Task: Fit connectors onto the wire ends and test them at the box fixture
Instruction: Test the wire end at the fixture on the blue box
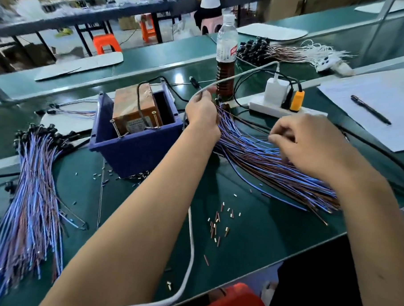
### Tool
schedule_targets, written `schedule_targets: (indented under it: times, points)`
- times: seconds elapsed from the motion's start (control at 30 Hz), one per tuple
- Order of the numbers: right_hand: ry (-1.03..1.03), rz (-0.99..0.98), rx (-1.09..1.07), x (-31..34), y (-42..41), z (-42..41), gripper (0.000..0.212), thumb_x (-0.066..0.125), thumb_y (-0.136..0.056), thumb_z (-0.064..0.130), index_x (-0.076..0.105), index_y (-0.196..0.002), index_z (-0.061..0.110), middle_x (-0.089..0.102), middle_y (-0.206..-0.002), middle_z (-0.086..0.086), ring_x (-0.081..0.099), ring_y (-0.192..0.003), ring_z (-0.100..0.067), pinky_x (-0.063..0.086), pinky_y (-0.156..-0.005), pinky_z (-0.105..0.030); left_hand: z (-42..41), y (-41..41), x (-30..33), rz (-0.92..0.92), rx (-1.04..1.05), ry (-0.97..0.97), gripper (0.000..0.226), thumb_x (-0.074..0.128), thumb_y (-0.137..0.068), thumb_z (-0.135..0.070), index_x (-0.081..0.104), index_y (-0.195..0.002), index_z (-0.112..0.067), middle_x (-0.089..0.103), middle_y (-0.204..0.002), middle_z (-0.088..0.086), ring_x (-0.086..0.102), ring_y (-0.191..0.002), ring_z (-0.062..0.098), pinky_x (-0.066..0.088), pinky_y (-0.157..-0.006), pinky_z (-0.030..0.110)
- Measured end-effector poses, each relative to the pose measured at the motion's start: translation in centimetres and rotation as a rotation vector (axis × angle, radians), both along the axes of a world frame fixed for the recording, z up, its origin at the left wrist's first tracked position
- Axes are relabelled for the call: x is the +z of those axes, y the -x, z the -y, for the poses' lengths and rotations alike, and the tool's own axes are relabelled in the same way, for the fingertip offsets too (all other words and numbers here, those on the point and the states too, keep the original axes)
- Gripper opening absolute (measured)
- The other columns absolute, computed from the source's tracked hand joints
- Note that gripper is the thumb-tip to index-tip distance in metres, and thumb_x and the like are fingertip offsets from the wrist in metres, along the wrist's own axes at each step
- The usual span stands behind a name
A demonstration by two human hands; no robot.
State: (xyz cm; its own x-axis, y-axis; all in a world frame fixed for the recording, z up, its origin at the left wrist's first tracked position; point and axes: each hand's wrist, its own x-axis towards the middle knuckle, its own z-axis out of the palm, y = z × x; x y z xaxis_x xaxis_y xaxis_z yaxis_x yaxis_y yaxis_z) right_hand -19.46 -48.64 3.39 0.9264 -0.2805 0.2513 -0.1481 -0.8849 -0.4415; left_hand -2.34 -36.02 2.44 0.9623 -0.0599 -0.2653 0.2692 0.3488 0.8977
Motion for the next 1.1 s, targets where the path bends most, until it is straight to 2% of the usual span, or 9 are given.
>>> schedule_targets:
  times: [0.2, 0.27, 0.33, 0.43, 0.53, 0.63, 0.8, 0.97, 1.1]
  points:
    - [0.087, -0.077, -0.083, -2.1, -1.0, -0.6, 0.016, 0.075, -0.094, 0.030, 0.067, -0.081, 0.023, 0.070, -0.078, 0.000, 0.066, -0.079, -0.026, 0.056, -0.075, -0.037, -0.5, -0.2, -2.3, 0.138, 0.017, -0.528, 0.023, 0.062, -0.101, -0.015, 0.056, -0.079, -0.015, 0.063, -0.082, 0.007, 0.059, -0.077, 0.025, 0.055, -0.081, 0.034]
    - [0.098, -0.076, -0.124, -3.3, -1.2, -1.0, 0.015, 0.078, -0.090, 0.029, 0.071, -0.079, 0.023, 0.071, -0.082, -0.003, 0.065, -0.082, -0.028, 0.052, -0.074, -0.035, -0.5, 0.5, -2.5, 0.211, 0.009, -0.694, 0.025, 0.067, -0.095, -0.015, 0.051, -0.075, -0.016, 0.064, -0.078, 0.006, 0.062, -0.073, 0.026, 0.057, -0.072, 0.034]
    - [0.078, -0.065, -0.153, -4.2, -1.2, -1.2, 0.015, 0.082, -0.086, 0.029, 0.073, -0.078, 0.022, 0.071, -0.081, -0.002, 0.064, -0.083, -0.028, 0.046, -0.072, -0.033, -0.5, 1.5, -2.3, 0.278, -0.018, -0.793, 0.035, 0.065, -0.090, -0.010, 0.041, -0.066, -0.018, 0.048, -0.063, 0.000, 0.048, -0.057, 0.022, 0.039, -0.050, 0.026]
    - [0.013, 0.006, -0.164, -4.4, -1.4, -1.6, 0.018, 0.085, -0.083, 0.026, 0.069, -0.075, 0.024, 0.067, -0.076, 0.003, 0.061, -0.079, -0.025, 0.041, -0.070, -0.031, -1.5, 2.8, -1.9, 0.337, -0.119, -0.867, 0.038, 0.059, -0.085, -0.004, 0.034, -0.060, -0.018, 0.038, -0.057, -0.001, 0.035, -0.049, 0.020, 0.025, -0.044, 0.022]
    - [-0.059, 0.188, -0.121, -3.4, -2.1, -3.5, 0.013, 0.080, -0.084, 0.017, 0.071, -0.077, 0.024, 0.067, -0.071, 0.007, 0.064, -0.071, -0.021, 0.046, -0.068, -0.030, -3.5, 4.0, -1.2, 0.343, -0.306, -0.945, 0.031, 0.056, -0.084, -0.003, 0.041, -0.059, -0.014, 0.053, -0.057, 0.006, 0.068, -0.058, 0.032, 0.044, -0.051, 0.024]
    - [-0.116, 0.409, -0.019, -2.1, -3.0, -6.8, 0.007, 0.075, -0.087, 0.016, 0.072, -0.082, 0.019, 0.068, -0.070, 0.004, 0.062, -0.065, -0.019, 0.053, -0.069, -0.037, -6.1, 4.7, -0.5, 0.296, -0.501, -0.883, 0.018, 0.057, -0.091, 0.000, 0.059, -0.073, -0.004, 0.065, -0.065, 0.013, 0.074, -0.066, 0.032, 0.065, -0.066, 0.040]
    - [-0.151, 0.567, 0.267, -0.6, -4.8, -14.6, 0.002, 0.074, -0.086, 0.013, 0.073, -0.085, 0.014, 0.071, -0.078, 0.002, 0.063, -0.071, -0.017, 0.051, -0.073, -0.032, -14.0, 6.7, 0.5, 0.272, -0.737, -0.780, 0.037, 0.034, -0.091, 0.014, 0.058, -0.072, -0.007, 0.055, -0.044, -0.006, 0.049, -0.037, 0.008, 0.040, -0.039, 0.018]
    - [-0.236, 0.466, 0.532, -0.6, -6.7, -23.6, 0.002, 0.075, -0.086, 0.016, 0.073, -0.087, 0.018, 0.072, -0.079, 0.004, 0.064, -0.073, -0.014, 0.051, -0.074, -0.029, -24.3, 7.4, 1.0, 0.251, -0.554, -0.942, 0.044, 0.039, -0.086, 0.010, 0.050, -0.055, -0.019, 0.045, -0.043, -0.010, 0.038, -0.040, 0.009, 0.029, -0.039, 0.015]
    - [-0.265, 0.224, 0.633, -1.6, -9.1, -29.7, 0.006, 0.066, -0.093, 0.014, 0.072, -0.092, 0.014, 0.073, -0.083, -0.005, 0.067, -0.076, -0.024, 0.054, -0.074, -0.035, -30.6, 4.9, -0.2, 0.114, -0.115, -1.269, 0.021, 0.054, -0.086, 0.000, 0.061, -0.069, -0.009, 0.054, -0.065, 0.025, 0.059, -0.065, 0.041, 0.043, -0.056, 0.036]
